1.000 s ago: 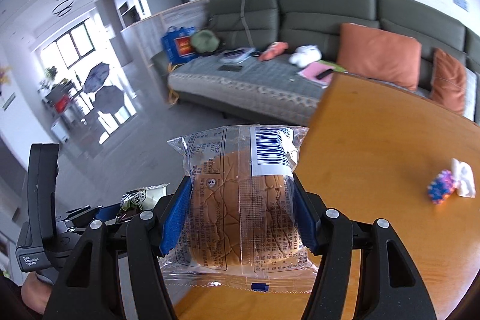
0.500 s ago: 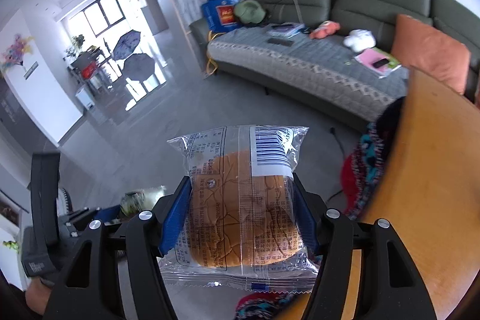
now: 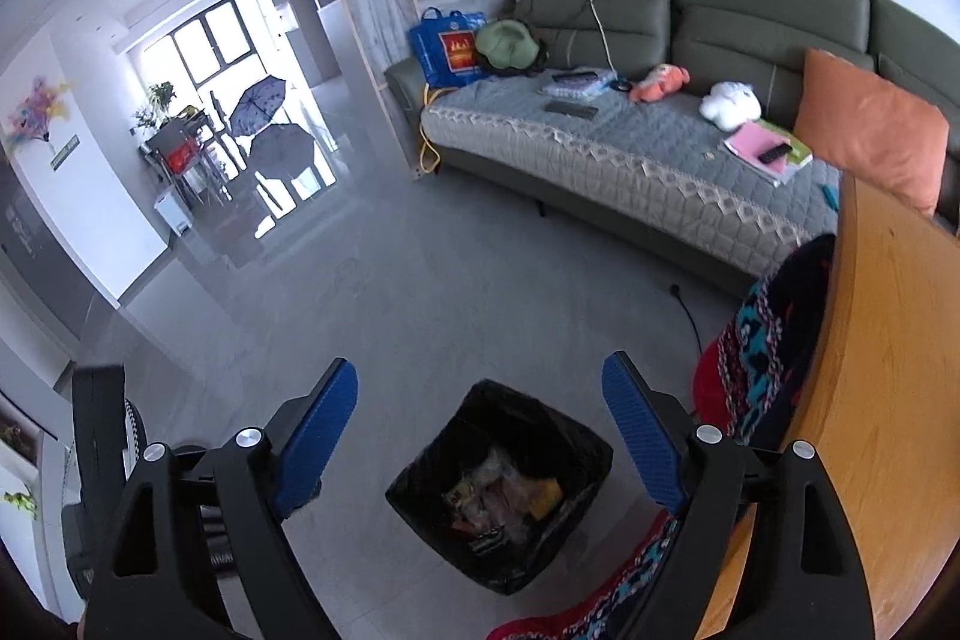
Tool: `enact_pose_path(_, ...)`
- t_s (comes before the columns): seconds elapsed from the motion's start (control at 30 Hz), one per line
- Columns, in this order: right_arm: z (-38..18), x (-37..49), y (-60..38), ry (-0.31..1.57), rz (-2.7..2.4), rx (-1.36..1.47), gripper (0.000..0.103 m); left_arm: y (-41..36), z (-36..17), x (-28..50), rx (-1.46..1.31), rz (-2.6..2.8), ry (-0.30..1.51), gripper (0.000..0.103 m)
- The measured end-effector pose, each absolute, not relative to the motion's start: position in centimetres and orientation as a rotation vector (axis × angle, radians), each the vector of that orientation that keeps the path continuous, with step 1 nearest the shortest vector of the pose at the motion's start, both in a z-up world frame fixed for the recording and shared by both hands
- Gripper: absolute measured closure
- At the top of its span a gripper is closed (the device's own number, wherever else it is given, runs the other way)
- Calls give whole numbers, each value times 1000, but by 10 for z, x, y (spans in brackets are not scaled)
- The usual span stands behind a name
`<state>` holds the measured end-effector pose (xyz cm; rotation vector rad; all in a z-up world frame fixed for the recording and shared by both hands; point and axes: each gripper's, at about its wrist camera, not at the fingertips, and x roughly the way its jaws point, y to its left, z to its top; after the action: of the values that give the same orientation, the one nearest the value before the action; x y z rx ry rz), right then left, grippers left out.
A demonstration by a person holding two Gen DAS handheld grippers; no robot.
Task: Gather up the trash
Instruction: 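Carry the bread bag and green packet over the bin and release both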
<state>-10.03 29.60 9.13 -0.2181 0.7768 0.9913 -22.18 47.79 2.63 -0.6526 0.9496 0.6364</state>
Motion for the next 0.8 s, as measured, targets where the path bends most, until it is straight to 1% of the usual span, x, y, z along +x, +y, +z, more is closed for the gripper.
enact_pose_path(0.17, 88, -91, 271, 792, 960, -196, 19, 466, 29, -209, -598, 622, 975, 6)
enact_pose_path(0.37, 95, -80, 231, 778, 917, -154, 19, 436, 43, -190, -558, 563, 965, 6)
enact_pose_path(0.8, 106, -44, 97, 748, 775, -35, 19, 321, 65, -133, -443, 398, 963, 6)
